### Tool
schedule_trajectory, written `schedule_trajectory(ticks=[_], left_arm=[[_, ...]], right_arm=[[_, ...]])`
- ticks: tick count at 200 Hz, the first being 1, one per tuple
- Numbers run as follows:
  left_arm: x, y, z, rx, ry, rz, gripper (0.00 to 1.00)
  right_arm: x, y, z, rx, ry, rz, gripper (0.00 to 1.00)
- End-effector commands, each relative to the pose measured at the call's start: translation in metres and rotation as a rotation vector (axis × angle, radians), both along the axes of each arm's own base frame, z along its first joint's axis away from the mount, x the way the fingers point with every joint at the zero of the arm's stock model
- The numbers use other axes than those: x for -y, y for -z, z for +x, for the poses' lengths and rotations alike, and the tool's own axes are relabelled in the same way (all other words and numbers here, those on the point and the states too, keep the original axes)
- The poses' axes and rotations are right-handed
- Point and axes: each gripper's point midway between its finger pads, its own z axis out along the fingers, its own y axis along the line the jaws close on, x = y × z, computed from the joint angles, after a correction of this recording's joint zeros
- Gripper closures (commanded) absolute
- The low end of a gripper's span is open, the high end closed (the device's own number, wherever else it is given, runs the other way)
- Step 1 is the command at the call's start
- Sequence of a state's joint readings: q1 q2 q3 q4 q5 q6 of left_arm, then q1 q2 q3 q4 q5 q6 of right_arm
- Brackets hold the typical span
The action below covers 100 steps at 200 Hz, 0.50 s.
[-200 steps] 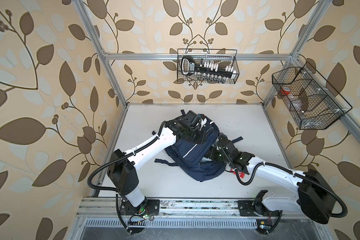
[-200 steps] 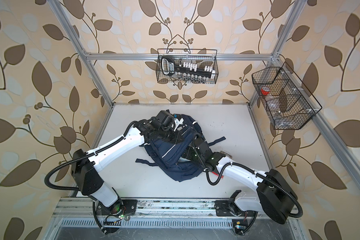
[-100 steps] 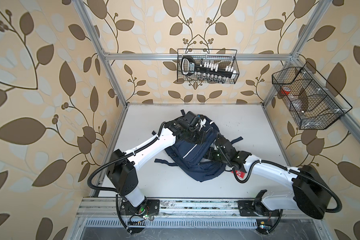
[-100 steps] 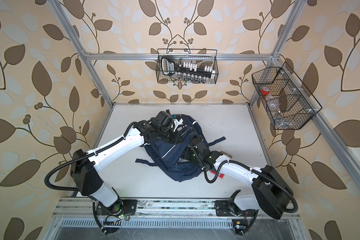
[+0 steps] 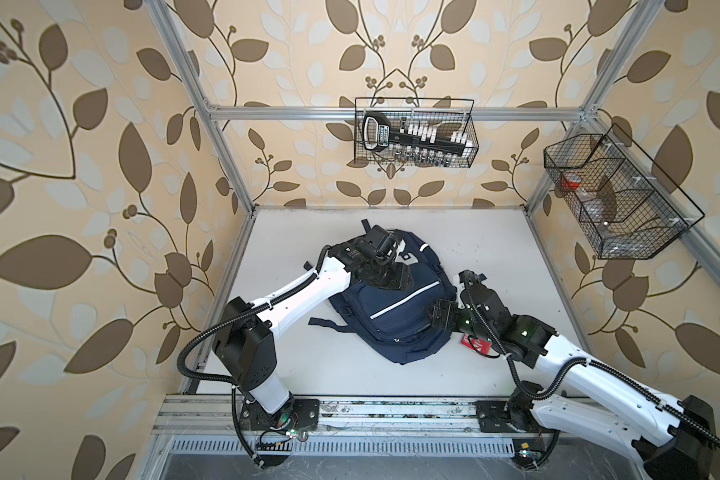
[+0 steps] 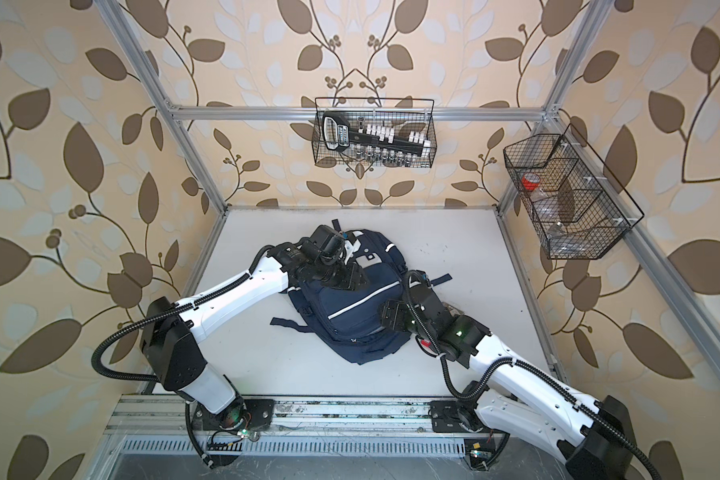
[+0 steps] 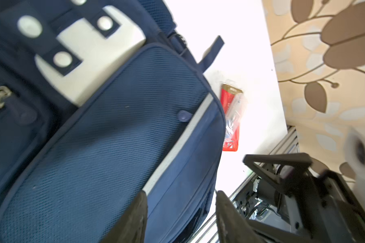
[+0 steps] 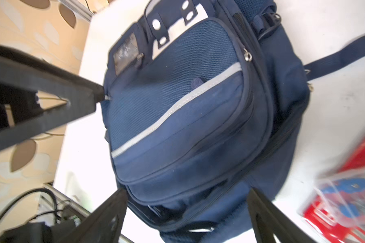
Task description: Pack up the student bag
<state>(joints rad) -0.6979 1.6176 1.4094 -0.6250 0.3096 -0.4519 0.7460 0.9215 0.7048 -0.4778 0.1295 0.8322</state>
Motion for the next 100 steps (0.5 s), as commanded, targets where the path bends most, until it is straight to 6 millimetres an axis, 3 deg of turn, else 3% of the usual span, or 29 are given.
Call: schedule_trajectory(ticks=[1,31,36,69,88,96,100], left_arm=[[-0.015,-0.032,-0.001,0.067,-0.051,-0.038,0.41],[-0.034,-0.044,-0.008,0.105,-0.091,-0.007,0.35],[-0.041,-0.053,-0.013,0.128,-0.099,-0.019,0.34],[-0.068,-0.05,-0.034,0.134,-0.161,-0.016,0.31],[-0.081,-0.041,-0.052,0.106,-0.185,-0.031,0.32],[-0.087,-0.034,-0.06,0.092,-0.194,-0.033,0.33],[-0.09,-0.031,-0.063,0.082,-0.199,-0.032,0.34]], right_arm=[[0.011,0.001,-0.009,-0.019,0.02,-0.051,0.01],[-0.005,-0.005,-0.017,0.004,0.018,-0.085,0.01],[-0.01,-0.008,-0.019,0.018,0.015,-0.095,0.0],[-0.045,-0.012,-0.039,0.049,-0.033,-0.2,0.01],[-0.064,-0.008,-0.047,0.054,-0.07,-0.244,0.16],[-0.07,-0.005,-0.049,0.049,-0.077,-0.255,0.27],[-0.072,-0.004,-0.051,0.048,-0.082,-0.259,0.37]])
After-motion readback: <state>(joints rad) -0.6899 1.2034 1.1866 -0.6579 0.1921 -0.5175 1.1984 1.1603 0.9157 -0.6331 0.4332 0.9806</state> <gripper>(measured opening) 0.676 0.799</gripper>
